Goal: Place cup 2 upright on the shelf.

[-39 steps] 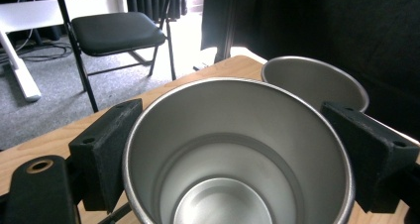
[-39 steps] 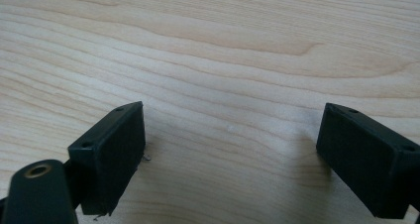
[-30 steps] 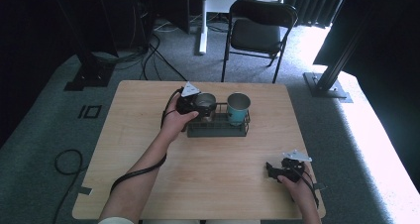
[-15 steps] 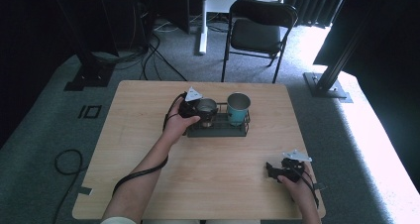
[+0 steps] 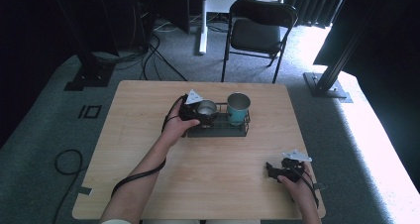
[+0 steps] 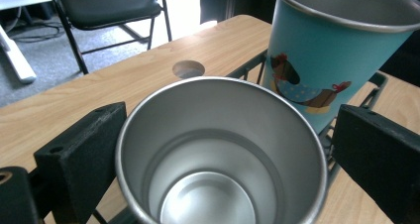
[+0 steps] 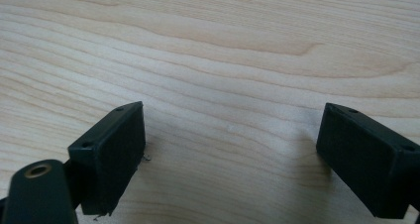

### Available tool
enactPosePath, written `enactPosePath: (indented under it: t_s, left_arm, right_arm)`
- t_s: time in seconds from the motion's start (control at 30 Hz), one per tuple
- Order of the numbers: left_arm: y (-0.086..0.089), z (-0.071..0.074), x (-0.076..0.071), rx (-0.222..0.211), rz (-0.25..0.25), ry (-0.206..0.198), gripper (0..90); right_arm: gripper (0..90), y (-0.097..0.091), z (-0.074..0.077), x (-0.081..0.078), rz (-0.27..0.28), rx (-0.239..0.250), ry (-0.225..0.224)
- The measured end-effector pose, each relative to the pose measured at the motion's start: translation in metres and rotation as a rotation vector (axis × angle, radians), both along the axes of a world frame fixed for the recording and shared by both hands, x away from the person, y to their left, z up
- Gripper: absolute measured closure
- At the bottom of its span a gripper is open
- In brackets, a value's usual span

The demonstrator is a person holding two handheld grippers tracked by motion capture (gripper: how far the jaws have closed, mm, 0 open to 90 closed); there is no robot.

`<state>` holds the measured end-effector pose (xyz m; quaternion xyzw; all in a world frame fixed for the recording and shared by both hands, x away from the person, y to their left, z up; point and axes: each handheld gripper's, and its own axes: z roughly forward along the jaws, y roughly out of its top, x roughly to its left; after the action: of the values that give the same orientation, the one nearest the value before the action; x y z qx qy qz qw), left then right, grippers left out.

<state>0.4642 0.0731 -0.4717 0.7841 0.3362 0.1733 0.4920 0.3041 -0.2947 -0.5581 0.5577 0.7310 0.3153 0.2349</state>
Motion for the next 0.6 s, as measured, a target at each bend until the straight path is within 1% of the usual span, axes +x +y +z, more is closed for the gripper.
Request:
enactPosePath:
  t_s: [0.03,0.17,0.27,0.3,0.37,0.43,0.5,0.53,0.6]
  left_arm:
    - [0.002,0.0,-0.001,0.005,0.005,-0.004,3.0]
    - [0.009,0.002,-0.004,-0.014,0.004,0.003,3.0]
    - [0.015,0.003,-0.007,-0.016,0.006,0.003,3.0]
    - [0.018,0.004,-0.007,-0.012,0.01,-0.001,3.0]
    - [0.022,0.007,-0.009,-0.029,0.011,0.004,3.0]
    - [0.027,0.01,-0.011,-0.034,0.016,-0.004,3.0]
    - [0.031,0.013,-0.013,-0.034,0.02,-0.007,3.0]
    - [0.033,0.014,-0.015,-0.04,0.021,-0.007,3.0]
    - [0.035,0.015,-0.016,-0.036,0.021,-0.009,3.0]
  right_arm:
    - [11.2,0.0,0.0,0.0,0.0,0.0,0.0]
    - [11.2,0.0,0.0,0.0,0.0,0.0,0.0]
    - [11.2,0.0,0.0,0.0,0.0,0.0,0.0]
    - [11.2,0.0,0.0,0.0,0.0,0.0,0.0]
    - [11.2,0.0,0.0,0.0,0.0,0.0,0.0]
    - [11.2,0.0,0.0,0.0,0.0,0.0,0.0]
    - [11.1,0.0,0.0,0.0,0.0,0.0,0.0]
    - [11.1,0.0,0.0,0.0,0.0,0.0,0.0]
    - [11.1,0.0,0.0,0.0,0.0,0.0,0.0]
